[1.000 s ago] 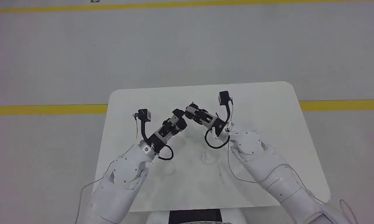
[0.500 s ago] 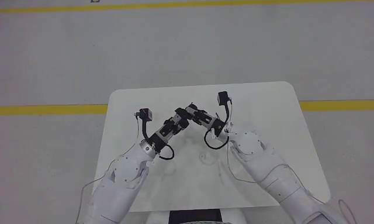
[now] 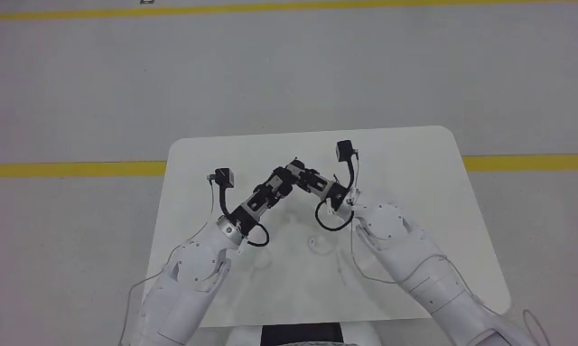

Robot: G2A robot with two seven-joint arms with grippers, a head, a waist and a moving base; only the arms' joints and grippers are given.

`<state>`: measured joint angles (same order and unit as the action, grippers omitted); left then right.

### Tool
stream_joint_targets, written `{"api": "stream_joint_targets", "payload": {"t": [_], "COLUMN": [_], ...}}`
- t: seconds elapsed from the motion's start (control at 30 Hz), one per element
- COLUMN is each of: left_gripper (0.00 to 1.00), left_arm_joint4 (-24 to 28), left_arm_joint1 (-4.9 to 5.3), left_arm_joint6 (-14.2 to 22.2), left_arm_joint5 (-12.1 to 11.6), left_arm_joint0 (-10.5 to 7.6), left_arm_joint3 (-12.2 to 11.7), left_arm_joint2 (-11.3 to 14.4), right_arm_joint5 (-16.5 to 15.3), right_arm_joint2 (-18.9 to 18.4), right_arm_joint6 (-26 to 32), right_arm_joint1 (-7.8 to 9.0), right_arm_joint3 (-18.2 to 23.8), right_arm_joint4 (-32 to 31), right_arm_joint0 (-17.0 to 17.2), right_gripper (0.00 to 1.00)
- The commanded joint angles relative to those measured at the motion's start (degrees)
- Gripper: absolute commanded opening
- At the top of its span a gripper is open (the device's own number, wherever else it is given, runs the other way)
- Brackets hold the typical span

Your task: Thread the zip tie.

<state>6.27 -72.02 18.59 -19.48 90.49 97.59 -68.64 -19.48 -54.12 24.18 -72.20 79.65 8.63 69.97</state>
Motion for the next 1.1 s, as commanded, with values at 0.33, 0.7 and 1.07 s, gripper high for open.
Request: {"api": "stream_joint_targets", "payload": {"t": [0.33, 0.7, 1.07], "left_gripper": [0.46, 0.3, 0.14], "left_arm_joint4": [0.1, 0.5, 0.4], "left_arm_joint1": [0.3, 0.58, 0.78], "left_arm_joint6": [-0.7, -1.3, -1.6], "left_arm_joint5": [0.0, 0.0, 0.2], "left_arm_joint0": [-0.15, -0.15, -0.34], "left_arm_joint3": [-0.7, -1.3, -2.0], "left_arm_joint2": [0.3, 0.3, 1.0], "right_arm_joint5": [0.0, 0.0, 0.0], "right_arm_joint2": [-1.3, -1.8, -2.5], "right_arm_joint6": [1.0, 1.8, 2.1], "right_arm_joint1": [-0.15, -0.49, -0.83], "right_arm_joint3": [0.8, 0.7, 1.0], "right_arm_joint4": [-0.9, -1.3, -1.8], "right_arm_joint0": [0.8, 1.1, 1.4], "right_gripper": [0.0, 0.0, 0.0]}}
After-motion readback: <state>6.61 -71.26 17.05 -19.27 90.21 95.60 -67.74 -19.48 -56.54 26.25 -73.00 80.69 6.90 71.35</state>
